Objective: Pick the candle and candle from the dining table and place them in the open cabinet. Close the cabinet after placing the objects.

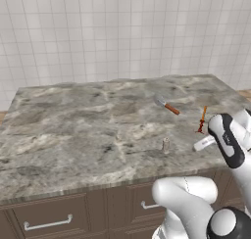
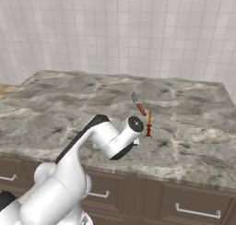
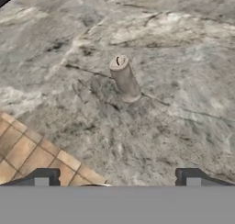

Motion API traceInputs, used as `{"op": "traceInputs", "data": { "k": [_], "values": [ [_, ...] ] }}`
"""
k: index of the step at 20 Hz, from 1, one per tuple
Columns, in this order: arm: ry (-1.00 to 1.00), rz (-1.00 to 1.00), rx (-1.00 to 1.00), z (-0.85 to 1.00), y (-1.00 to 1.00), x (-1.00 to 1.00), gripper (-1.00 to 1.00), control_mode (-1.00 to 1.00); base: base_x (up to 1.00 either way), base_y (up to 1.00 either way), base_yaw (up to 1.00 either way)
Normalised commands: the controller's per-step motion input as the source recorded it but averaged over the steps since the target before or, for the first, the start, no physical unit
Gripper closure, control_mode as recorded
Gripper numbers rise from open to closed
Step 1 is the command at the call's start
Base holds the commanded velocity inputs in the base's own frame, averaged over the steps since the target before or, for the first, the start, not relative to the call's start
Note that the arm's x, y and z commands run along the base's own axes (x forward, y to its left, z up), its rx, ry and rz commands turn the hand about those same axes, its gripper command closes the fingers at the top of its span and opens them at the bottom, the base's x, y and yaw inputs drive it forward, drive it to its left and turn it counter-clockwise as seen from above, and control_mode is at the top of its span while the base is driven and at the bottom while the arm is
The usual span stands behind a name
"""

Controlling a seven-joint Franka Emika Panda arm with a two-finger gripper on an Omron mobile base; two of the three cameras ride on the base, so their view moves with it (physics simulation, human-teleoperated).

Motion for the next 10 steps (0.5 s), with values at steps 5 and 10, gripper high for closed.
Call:
{"op": "traceInputs", "data": {
  "k": [5, 10],
  "values": [
    [-0.14, 0.15, 0.13, -0.17, -0.27, 0.00, -1.00, -1.00, 0.00, 0.00, 0.00],
    [-0.18, 0.13, 0.18, -0.04, -0.32, -0.01, -1.00, -1.00, 0.00, 0.00, 0.00]
  ]
}}
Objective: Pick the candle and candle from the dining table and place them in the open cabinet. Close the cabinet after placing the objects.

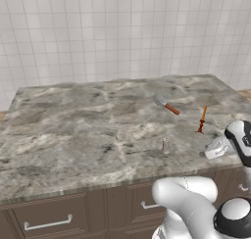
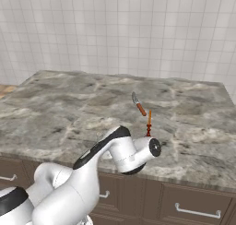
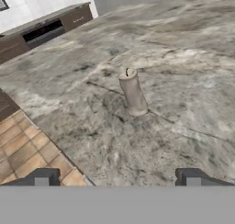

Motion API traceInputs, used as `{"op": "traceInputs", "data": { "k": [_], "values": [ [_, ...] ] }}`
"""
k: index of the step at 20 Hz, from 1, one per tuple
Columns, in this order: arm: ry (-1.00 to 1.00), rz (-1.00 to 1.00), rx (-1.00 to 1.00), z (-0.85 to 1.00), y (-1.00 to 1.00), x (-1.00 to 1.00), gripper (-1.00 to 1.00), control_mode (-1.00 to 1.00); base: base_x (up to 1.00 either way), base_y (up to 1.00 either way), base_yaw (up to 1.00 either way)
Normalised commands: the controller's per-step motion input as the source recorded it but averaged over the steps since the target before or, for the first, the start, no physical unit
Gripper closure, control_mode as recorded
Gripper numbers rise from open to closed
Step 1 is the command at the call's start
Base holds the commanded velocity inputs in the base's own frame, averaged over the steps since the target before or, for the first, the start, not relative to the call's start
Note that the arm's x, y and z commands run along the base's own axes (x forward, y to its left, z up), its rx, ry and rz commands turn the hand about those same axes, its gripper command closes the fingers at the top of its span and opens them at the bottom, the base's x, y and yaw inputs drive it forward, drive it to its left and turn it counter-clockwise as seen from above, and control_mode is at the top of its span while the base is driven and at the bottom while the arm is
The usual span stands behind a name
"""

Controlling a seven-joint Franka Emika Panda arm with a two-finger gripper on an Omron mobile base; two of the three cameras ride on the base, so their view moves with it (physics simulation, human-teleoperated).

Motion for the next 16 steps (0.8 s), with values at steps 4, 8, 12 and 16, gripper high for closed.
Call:
{"op": "traceInputs", "data": {
  "k": [4, 8, 12, 16],
  "values": [
    [-0.21, 0.09, 0.12, 0.00, -0.31, -0.03, -1.00, -1.00, 0.00, 0.00, 0.00],
    [-0.18, 0.04, 0.03, 0.00, -0.19, 0.00, -1.00, -1.00, 0.00, 0.00, 0.00],
    [0.00, 0.00, 0.00, 0.00, 0.00, 0.00, -1.00, -1.00, 0.00, 0.00, 0.00],
    [0.00, 0.00, 0.00, 0.00, 0.12, 0.04, -1.00, -1.00, 0.00, 0.00, 0.00]
  ]
}}
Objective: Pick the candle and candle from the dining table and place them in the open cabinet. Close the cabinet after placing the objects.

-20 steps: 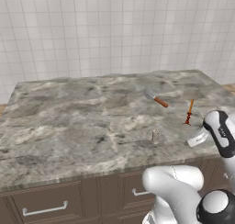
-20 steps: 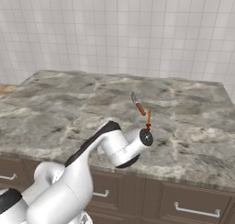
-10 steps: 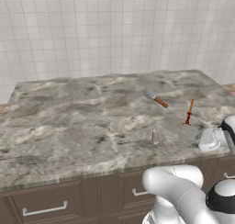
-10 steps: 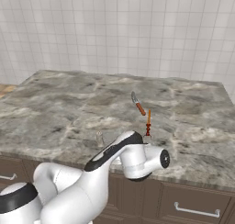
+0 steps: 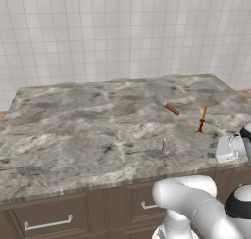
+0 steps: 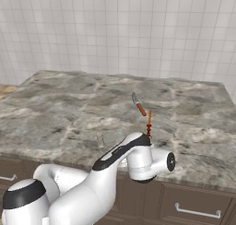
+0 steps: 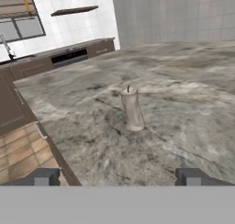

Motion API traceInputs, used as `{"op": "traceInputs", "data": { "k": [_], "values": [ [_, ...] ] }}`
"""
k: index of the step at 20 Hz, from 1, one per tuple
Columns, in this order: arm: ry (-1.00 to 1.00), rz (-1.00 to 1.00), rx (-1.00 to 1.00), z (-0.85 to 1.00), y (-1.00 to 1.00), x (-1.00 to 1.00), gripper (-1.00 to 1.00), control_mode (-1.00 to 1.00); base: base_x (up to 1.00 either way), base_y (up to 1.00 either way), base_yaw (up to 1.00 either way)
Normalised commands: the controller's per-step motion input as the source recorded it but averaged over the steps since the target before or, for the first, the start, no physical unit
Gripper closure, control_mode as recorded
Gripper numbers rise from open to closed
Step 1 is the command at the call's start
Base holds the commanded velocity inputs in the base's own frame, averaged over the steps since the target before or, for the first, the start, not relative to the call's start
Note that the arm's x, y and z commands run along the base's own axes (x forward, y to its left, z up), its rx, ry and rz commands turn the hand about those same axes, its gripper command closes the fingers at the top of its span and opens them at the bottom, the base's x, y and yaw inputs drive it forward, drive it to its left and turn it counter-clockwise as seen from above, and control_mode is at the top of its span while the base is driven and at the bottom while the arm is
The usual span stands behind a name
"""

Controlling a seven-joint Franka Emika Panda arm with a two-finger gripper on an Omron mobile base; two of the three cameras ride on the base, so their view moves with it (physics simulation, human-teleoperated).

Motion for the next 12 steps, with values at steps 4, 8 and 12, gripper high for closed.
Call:
{"op": "traceInputs", "data": {
  "k": [4, 8, 12],
  "values": [
    [0.00, 0.00, 0.00, -0.01, 0.35, 0.05, -1.00, -1.00, 0.00, 0.00, 0.00],
    [0.00, 0.00, 0.03, -0.11, 0.53, 0.06, -1.00, -1.00, 0.00, 0.00, 0.00],
    [0.00, 0.00, 0.03, -0.07, 0.64, 0.16, -1.00, -1.00, 0.00, 0.00, 0.00]
  ]
}}
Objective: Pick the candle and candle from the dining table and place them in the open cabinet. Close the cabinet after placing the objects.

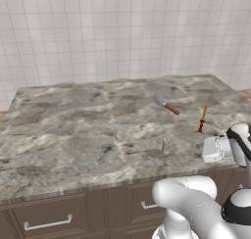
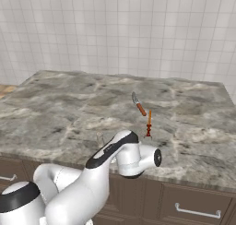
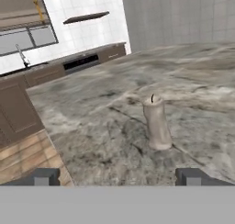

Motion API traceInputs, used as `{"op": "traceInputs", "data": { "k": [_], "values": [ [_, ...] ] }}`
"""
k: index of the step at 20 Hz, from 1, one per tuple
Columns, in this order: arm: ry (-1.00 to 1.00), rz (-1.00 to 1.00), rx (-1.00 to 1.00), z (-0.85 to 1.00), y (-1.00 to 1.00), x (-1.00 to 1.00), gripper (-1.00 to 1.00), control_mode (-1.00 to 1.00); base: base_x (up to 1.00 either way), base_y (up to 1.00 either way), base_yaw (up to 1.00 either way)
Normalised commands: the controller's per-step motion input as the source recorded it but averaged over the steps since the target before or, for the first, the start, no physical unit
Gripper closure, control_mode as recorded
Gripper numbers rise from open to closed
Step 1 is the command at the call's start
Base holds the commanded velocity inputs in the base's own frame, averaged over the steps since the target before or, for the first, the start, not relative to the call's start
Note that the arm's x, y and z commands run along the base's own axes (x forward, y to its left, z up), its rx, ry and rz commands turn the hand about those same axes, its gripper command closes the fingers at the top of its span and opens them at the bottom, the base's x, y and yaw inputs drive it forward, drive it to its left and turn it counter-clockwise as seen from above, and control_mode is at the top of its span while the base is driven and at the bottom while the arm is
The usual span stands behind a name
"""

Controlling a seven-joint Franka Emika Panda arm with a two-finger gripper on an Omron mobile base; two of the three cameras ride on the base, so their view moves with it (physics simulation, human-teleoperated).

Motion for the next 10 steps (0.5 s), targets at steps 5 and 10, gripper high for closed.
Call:
{"op": "traceInputs", "data": {
  "k": [5, 10],
  "values": [
    [0.00, 0.00, 0.05, -0.18, 0.47, 0.27, -1.00, -1.00, 0.00, 0.00, 0.00],
    [0.00, 0.00, 0.04, -0.11, 0.15, 0.27, -1.00, -1.00, 0.00, 0.00, 0.00]
  ]
}}
